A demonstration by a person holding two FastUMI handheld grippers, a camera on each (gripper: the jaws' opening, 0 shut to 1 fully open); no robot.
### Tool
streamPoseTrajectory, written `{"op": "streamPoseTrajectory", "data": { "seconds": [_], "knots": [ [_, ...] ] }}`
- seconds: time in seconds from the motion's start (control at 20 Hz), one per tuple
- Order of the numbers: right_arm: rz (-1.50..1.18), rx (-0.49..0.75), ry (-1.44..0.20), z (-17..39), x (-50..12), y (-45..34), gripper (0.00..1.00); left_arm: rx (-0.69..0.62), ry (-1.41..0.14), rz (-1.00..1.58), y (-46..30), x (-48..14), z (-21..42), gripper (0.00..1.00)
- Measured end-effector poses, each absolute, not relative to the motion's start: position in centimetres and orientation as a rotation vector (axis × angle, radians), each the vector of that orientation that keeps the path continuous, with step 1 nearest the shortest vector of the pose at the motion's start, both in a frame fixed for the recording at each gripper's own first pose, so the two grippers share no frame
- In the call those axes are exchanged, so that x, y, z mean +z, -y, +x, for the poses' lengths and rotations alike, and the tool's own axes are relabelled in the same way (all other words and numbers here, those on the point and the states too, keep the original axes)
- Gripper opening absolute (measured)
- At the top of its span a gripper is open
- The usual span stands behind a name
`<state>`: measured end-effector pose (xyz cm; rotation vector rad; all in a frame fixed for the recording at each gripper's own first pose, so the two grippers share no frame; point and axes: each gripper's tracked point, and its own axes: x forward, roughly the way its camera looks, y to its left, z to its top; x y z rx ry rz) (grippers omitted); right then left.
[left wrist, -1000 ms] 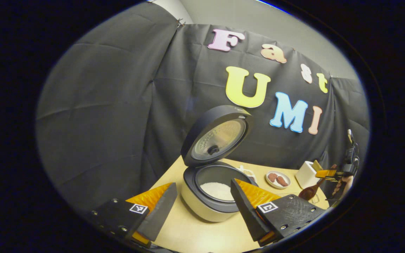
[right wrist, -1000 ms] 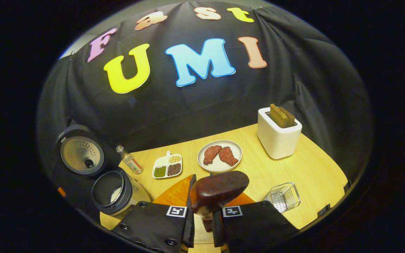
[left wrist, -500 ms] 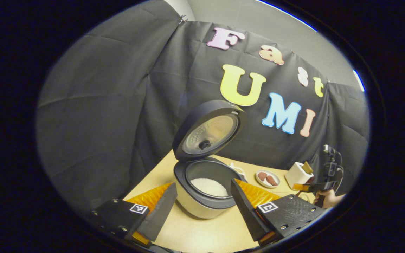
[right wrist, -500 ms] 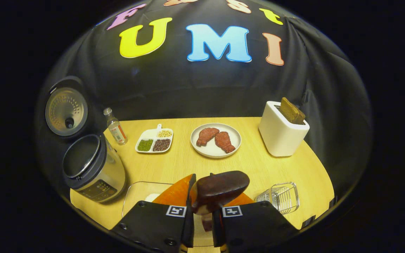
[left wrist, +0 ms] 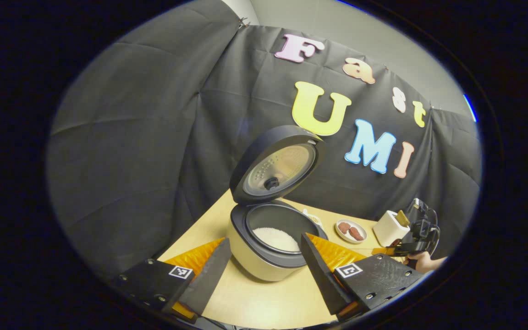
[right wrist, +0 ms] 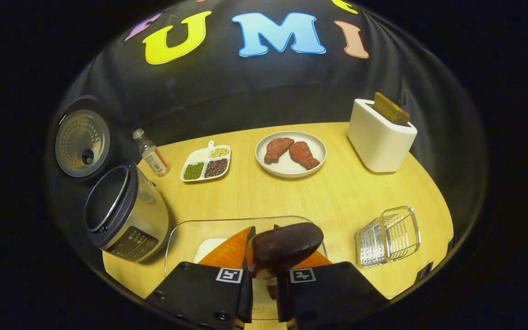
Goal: Close the left gripper, press the button to open the rice cooker; take a wooden spoon from the chopstick holder with the right hand, scoop a spoonful of rice and pour it into the rice cooker, then put the wooden spoon back into the chopstick holder.
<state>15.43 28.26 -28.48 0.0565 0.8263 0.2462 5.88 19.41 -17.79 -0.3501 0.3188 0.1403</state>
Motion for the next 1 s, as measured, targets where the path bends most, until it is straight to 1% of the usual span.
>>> {"op": "streamPoseTrajectory", "data": {
  "seconds": [0.05, 0.1, 0.2, 0.25, 0.4, 0.45, 0.5, 0.55, 0.75, 1.0],
  "knots": [
    [0.064, 0.251, -0.834, 15.3, -28.5, -28.7, 0.23, 0.141, -0.319, -0.351, -19.3, -17.8, 5.8, 0.97],
    [0.069, 0.252, -0.836, 15.1, -28.6, -29.1, 0.19, 0.140, -0.318, -0.348, -19.3, -17.8, 5.8, 0.97],
    [0.100, 0.268, -0.857, 14.5, -28.7, -29.8, 0.19, 0.152, -0.314, -0.326, -19.7, -17.7, 5.5, 0.97],
    [0.138, 0.281, -0.876, 14.2, -28.8, -30.5, 0.23, 0.160, -0.312, -0.319, -20.1, -17.7, 5.3, 0.97],
    [0.268, 0.283, -0.925, 13.4, -28.8, -31.6, 0.23, 0.176, -0.317, -0.329, -20.7, -17.9, 4.6, 0.97],
    [0.299, 0.280, -0.935, 13.3, -28.7, -31.7, 0.20, 0.184, -0.321, -0.332, -21.0, -18.1, 4.4, 0.97],
    [0.330, 0.274, -0.947, 13.1, -28.7, -31.8, 0.23, 0.190, -0.325, -0.335, -21.3, -18.3, 4.2, 0.97],
    [0.359, 0.267, -0.957, 12.9, -28.5, -31.7, 0.23, 0.196, -0.329, -0.339, -21.5, -18.4, 4.1, 0.97],
    [0.481, 0.239, -0.954, 12.8, -27.4, -30.8, 0.23, 0.201, -0.334, -0.337, -21.4, -18.4, 4.1, 0.97],
    [0.533, 0.195, -0.918, 13.0, -26.4, -28.1, 0.23, 0.176, -0.338, -0.297, -19.9, -18.3, 5.0, 0.97]
  ]
}}
